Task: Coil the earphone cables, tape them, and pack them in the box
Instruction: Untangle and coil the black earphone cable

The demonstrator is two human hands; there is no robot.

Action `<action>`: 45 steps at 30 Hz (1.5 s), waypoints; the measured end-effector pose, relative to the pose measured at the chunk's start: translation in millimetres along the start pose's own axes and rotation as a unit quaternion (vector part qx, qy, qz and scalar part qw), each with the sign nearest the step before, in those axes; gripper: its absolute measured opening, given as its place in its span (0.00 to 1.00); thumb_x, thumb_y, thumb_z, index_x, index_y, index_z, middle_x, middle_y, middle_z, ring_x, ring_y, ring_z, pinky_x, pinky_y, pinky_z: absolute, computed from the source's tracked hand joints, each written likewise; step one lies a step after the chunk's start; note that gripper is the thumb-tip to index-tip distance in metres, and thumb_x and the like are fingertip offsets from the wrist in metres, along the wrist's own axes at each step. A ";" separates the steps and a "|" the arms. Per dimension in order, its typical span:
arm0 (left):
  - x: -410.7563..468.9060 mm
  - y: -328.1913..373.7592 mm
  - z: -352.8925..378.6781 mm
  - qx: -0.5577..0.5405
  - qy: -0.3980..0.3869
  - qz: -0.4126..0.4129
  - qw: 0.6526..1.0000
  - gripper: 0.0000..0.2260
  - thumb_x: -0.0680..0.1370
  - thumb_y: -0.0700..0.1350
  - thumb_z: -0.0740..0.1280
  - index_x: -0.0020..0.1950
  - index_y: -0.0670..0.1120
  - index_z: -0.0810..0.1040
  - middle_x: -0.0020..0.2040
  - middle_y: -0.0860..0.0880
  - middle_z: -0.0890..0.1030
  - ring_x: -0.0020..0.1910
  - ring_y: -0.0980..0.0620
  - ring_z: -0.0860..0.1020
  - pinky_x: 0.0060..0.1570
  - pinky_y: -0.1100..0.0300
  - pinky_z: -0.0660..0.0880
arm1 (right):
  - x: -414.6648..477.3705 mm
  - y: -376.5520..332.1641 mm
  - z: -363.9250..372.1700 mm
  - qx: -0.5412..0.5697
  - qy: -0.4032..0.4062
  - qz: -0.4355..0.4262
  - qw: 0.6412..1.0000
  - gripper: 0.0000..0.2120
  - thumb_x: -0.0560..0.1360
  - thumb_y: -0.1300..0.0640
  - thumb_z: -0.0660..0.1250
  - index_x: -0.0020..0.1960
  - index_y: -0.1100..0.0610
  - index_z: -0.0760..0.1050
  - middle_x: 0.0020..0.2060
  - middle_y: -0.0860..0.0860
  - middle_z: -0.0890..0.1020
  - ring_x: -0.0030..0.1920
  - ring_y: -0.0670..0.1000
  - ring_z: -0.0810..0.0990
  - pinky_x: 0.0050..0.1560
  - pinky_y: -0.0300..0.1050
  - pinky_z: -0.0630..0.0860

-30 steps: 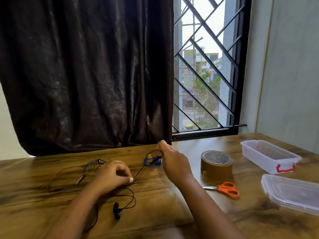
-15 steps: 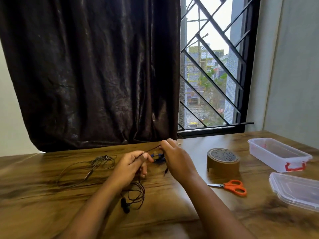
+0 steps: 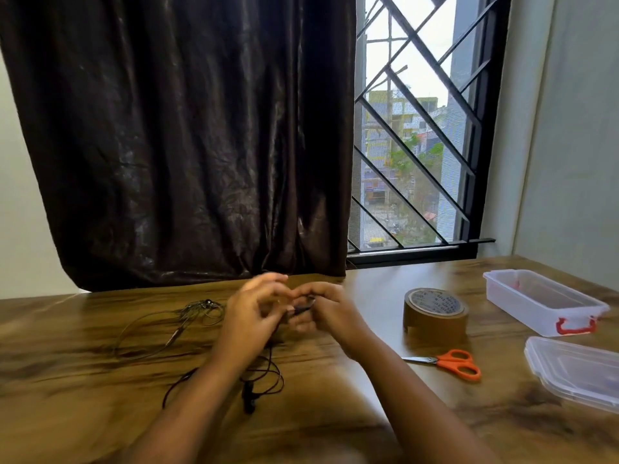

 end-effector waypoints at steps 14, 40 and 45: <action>-4.0 -9.4 -0.2 0.082 -0.102 0.004 0.991 0.01 0.79 0.46 0.63 0.48 0.53 0.73 0.39 0.57 0.75 0.42 0.64 0.74 0.39 0.69 0.68 | -0.7 -11.0 -22.4 -0.110 -0.048 0.018 0.993 0.07 0.78 0.66 0.61 0.50 0.57 0.76 0.34 0.49 0.80 0.23 0.42 0.69 0.23 0.33 0.65; 1.7 0.1 5.7 -0.323 0.170 -0.250 0.897 0.17 0.80 0.34 0.57 0.68 0.44 0.70 0.47 0.49 0.81 0.53 0.53 0.79 0.53 0.61 0.76 | -11.6 9.5 36.4 -0.539 -0.127 -0.183 0.813 0.11 0.81 0.49 0.56 0.53 0.51 0.75 0.43 0.50 0.81 0.38 0.50 0.76 0.36 0.42 0.70; -5.3 -4.7 3.4 0.005 0.014 -0.143 0.990 0.19 0.80 0.35 0.58 0.70 0.48 0.69 0.52 0.58 0.78 0.48 0.68 0.73 0.45 0.79 0.67 | -5.1 -2.7 14.0 -0.554 -0.065 -0.208 0.803 0.12 0.79 0.46 0.58 0.53 0.49 0.78 0.44 0.46 0.82 0.42 0.47 0.79 0.37 0.38 0.68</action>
Point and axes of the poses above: each hand's wrist, its own x-axis towards the middle knuckle, its own z-axis out of the palm, y = z × x, the point moved 1 cm from there along x, towards the middle knuckle
